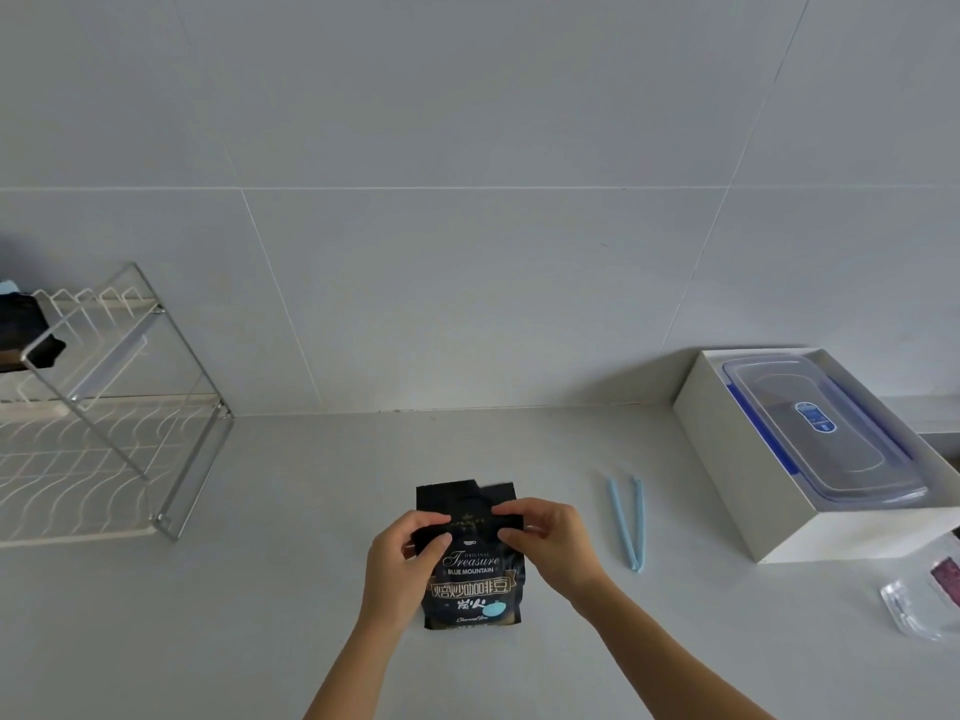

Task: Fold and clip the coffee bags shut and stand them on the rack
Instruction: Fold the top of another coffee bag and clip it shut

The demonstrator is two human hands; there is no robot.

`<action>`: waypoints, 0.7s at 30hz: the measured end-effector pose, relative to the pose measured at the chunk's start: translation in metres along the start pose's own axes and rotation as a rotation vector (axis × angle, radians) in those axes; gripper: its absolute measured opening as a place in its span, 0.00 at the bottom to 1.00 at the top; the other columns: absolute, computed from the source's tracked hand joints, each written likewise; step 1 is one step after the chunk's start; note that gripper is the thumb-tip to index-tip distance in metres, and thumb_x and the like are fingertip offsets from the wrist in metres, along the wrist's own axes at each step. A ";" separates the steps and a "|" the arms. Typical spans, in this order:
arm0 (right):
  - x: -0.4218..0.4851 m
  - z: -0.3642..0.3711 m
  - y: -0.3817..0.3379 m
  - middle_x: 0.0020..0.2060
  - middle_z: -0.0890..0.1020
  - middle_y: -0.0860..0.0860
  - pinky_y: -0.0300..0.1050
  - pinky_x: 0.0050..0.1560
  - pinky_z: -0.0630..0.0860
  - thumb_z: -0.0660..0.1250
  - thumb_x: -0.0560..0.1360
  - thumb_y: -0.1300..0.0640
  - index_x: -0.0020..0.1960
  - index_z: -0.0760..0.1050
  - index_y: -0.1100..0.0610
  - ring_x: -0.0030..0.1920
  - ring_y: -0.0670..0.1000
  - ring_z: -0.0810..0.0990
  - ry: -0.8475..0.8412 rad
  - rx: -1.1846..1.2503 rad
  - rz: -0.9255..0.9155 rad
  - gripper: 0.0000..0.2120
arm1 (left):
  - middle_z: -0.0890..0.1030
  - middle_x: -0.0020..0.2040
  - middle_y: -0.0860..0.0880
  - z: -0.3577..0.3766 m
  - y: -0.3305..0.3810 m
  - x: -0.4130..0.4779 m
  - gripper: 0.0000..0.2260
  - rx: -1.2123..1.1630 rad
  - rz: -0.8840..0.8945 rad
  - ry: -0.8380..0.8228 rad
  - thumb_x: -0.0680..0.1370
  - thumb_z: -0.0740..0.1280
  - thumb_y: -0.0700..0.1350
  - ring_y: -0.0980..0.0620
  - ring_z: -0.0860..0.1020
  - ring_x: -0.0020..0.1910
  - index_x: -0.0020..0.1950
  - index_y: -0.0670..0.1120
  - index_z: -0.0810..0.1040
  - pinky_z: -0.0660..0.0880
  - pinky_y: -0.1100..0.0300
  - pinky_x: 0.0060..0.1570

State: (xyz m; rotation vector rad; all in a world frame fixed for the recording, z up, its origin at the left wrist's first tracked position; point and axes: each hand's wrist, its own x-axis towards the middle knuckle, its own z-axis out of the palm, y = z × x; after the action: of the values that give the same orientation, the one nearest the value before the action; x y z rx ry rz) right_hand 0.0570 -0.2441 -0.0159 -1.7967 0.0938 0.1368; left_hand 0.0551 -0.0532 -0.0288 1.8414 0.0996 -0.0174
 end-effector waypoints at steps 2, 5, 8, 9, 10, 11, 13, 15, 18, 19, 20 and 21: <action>0.000 -0.002 0.002 0.42 0.86 0.44 0.46 0.50 0.81 0.72 0.70 0.63 0.43 0.83 0.45 0.45 0.45 0.83 0.011 -0.099 -0.054 0.12 | 0.84 0.45 0.54 -0.001 -0.002 0.001 0.07 0.013 -0.002 0.003 0.72 0.71 0.38 0.53 0.80 0.48 0.44 0.51 0.82 0.78 0.54 0.50; 0.000 -0.003 0.004 0.41 0.82 0.40 0.35 0.49 0.73 0.73 0.69 0.59 0.42 0.83 0.45 0.48 0.41 0.78 0.064 -0.309 -0.152 0.09 | 0.84 0.43 0.57 -0.003 -0.004 0.000 0.09 0.046 0.022 0.007 0.71 0.72 0.39 0.60 0.79 0.47 0.41 0.54 0.82 0.72 0.63 0.49; -0.001 -0.001 0.006 0.46 0.74 0.39 0.31 0.50 0.67 0.74 0.69 0.58 0.42 0.83 0.47 0.53 0.42 0.71 0.117 -0.395 -0.227 0.07 | 0.84 0.43 0.56 -0.003 -0.006 -0.001 0.09 0.034 0.017 -0.006 0.71 0.72 0.39 0.61 0.79 0.48 0.41 0.54 0.82 0.69 0.66 0.49; -0.001 -0.001 0.006 0.47 0.73 0.40 0.31 0.51 0.67 0.74 0.69 0.58 0.42 0.83 0.48 0.54 0.42 0.70 0.127 -0.412 -0.247 0.06 | 0.83 0.44 0.54 -0.003 -0.007 0.000 0.08 0.029 0.006 -0.012 0.71 0.72 0.39 0.59 0.79 0.48 0.41 0.53 0.82 0.69 0.65 0.50; -0.001 -0.001 0.007 0.48 0.74 0.40 0.33 0.52 0.67 0.74 0.69 0.58 0.42 0.83 0.48 0.55 0.42 0.70 0.130 -0.424 -0.263 0.05 | 0.81 0.46 0.53 -0.004 -0.008 0.000 0.07 0.028 -0.012 -0.016 0.71 0.72 0.40 0.58 0.78 0.49 0.41 0.53 0.82 0.69 0.63 0.51; -0.002 -0.002 0.007 0.47 0.75 0.40 0.35 0.52 0.69 0.73 0.70 0.58 0.42 0.82 0.48 0.54 0.42 0.70 0.125 -0.432 -0.275 0.05 | 0.79 0.48 0.53 -0.005 -0.011 0.000 0.06 0.031 -0.040 -0.015 0.71 0.73 0.40 0.58 0.76 0.51 0.41 0.52 0.82 0.68 0.61 0.53; -0.003 -0.003 0.009 0.41 0.78 0.37 0.39 0.50 0.72 0.71 0.71 0.58 0.42 0.81 0.47 0.48 0.40 0.74 0.093 -0.442 -0.269 0.05 | 0.73 0.52 0.51 -0.009 -0.017 -0.001 0.03 0.038 -0.109 -0.010 0.71 0.73 0.42 0.55 0.72 0.54 0.41 0.49 0.81 0.65 0.60 0.57; -0.005 -0.004 0.012 0.37 0.78 0.37 0.40 0.47 0.73 0.70 0.72 0.55 0.43 0.79 0.46 0.45 0.41 0.75 0.050 -0.452 -0.225 0.04 | 0.71 0.55 0.52 -0.012 -0.023 -0.003 0.03 0.027 -0.144 -0.029 0.71 0.73 0.44 0.54 0.70 0.58 0.43 0.49 0.80 0.62 0.62 0.58; -0.006 -0.005 0.015 0.39 0.80 0.39 0.37 0.46 0.73 0.69 0.71 0.53 0.46 0.79 0.45 0.43 0.42 0.76 -0.025 -0.431 -0.190 0.05 | 0.78 0.55 0.54 -0.012 -0.025 -0.005 0.06 -0.078 -0.207 -0.116 0.73 0.71 0.44 0.57 0.75 0.57 0.48 0.52 0.79 0.67 0.63 0.56; -0.006 -0.006 0.014 0.40 0.81 0.40 0.37 0.46 0.74 0.69 0.71 0.52 0.47 0.79 0.44 0.43 0.42 0.77 -0.048 -0.415 -0.174 0.06 | 0.81 0.54 0.52 -0.011 -0.023 -0.006 0.08 -0.130 -0.245 -0.157 0.72 0.72 0.44 0.55 0.78 0.55 0.50 0.51 0.80 0.71 0.61 0.54; -0.006 -0.006 0.012 0.41 0.82 0.42 0.37 0.46 0.74 0.69 0.71 0.52 0.48 0.79 0.43 0.43 0.43 0.77 -0.070 -0.404 -0.152 0.07 | 0.83 0.52 0.49 -0.008 -0.021 -0.007 0.09 -0.173 -0.283 -0.197 0.71 0.73 0.44 0.52 0.80 0.53 0.51 0.50 0.80 0.75 0.61 0.50; -0.005 -0.007 0.010 0.42 0.82 0.43 0.38 0.46 0.75 0.69 0.71 0.52 0.49 0.79 0.43 0.43 0.44 0.77 -0.092 -0.398 -0.131 0.08 | 0.84 0.50 0.48 -0.005 -0.018 -0.008 0.11 -0.199 -0.314 -0.224 0.70 0.74 0.43 0.50 0.81 0.51 0.51 0.49 0.81 0.77 0.62 0.45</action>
State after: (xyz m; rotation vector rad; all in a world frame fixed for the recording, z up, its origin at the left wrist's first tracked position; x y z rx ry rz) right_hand 0.0516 -0.2536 -0.0229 -2.1830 -0.1255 0.1524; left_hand 0.0455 -0.0438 -0.0442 1.5980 0.2244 -0.4180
